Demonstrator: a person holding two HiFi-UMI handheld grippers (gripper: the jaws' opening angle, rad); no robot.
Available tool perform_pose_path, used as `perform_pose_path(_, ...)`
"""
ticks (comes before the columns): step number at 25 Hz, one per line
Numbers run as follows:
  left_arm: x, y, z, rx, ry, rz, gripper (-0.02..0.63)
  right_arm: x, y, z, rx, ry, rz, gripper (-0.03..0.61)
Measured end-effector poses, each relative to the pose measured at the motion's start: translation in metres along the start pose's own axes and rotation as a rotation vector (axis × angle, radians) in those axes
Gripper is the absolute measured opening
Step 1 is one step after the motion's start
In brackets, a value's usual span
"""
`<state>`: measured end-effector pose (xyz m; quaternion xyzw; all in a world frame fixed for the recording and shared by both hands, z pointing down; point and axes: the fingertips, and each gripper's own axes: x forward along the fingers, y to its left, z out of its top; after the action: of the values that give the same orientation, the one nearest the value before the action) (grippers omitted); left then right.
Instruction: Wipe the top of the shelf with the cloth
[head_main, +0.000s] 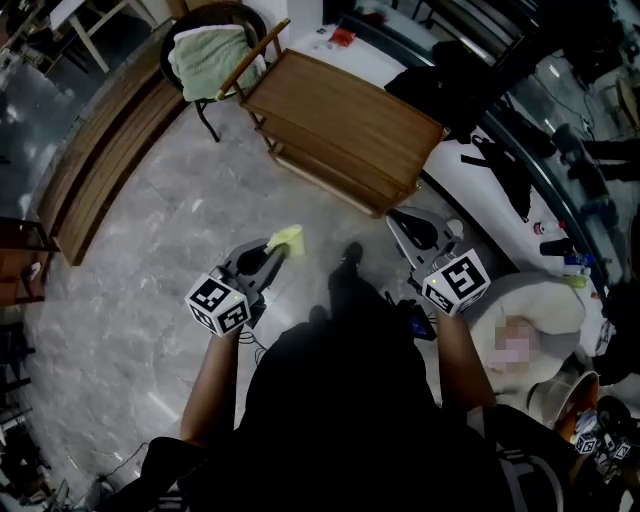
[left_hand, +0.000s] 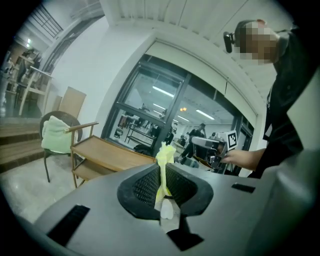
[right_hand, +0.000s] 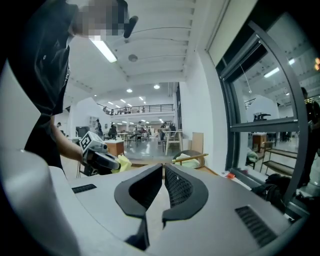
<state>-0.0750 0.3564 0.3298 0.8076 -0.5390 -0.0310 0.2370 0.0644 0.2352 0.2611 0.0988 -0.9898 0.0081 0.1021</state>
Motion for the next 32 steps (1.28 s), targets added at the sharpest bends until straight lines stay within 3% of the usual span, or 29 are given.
perform_pose_path(5, 0.052, 0.047, 0.048, -0.003, 0.003, 0.029, 0.032, 0.04, -0.065, -0.006, 0.023, 0.006, 0.033, 0.026)
perform_pose_path(12, 0.117, 0.096, 0.111, 0.047, 0.028, 0.093, 0.032, 0.078, -0.141, 0.026, -0.024, -0.036, 0.126, 0.027)
perform_pose_path(17, 0.151, 0.139, 0.129, 0.054, 0.067, 0.175, 0.032, 0.1, -0.186, 0.026, -0.013, -0.056, 0.116, 0.028)
perform_pose_path(25, 0.21, 0.237, 0.153, 0.039, 0.115, 0.234, 0.032, 0.135, -0.22, 0.013, 0.148, -0.043, 0.102, 0.027)
perform_pose_path(32, 0.268, 0.352, 0.163, -0.008, 0.177, 0.311, 0.032, 0.195, -0.272, 0.022, 0.118, 0.042, 0.053, 0.028)
